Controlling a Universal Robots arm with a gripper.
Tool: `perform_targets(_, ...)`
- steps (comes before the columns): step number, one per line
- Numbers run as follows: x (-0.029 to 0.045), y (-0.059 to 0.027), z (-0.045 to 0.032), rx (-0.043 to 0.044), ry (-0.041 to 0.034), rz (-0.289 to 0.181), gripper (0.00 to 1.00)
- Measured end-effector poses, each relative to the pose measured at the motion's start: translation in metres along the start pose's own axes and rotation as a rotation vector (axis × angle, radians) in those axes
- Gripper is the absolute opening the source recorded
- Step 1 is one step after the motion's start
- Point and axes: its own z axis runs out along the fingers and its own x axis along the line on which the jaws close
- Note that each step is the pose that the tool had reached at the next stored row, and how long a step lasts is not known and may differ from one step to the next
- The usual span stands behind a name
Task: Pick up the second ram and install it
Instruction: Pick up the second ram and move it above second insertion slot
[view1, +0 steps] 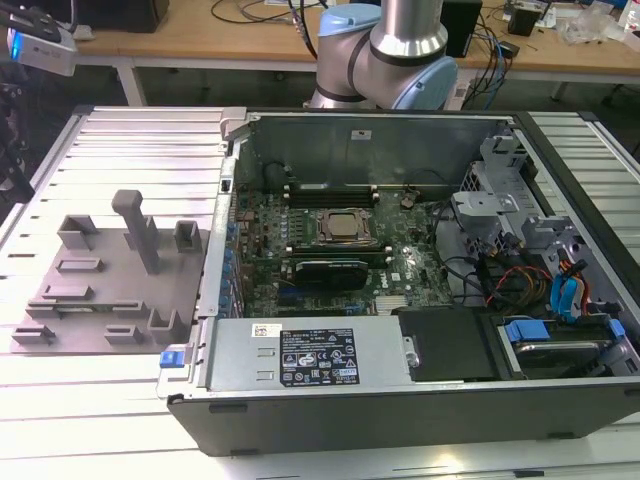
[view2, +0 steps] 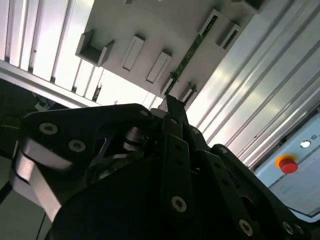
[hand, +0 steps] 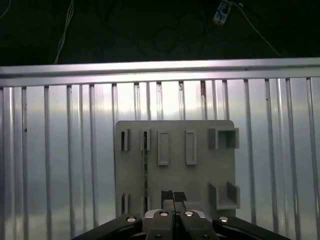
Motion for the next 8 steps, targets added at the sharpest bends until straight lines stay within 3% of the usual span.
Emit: perform_targets(8,0.0000,0.0000,0.0000,-0.0019,0.0045,-0.087,0.08)
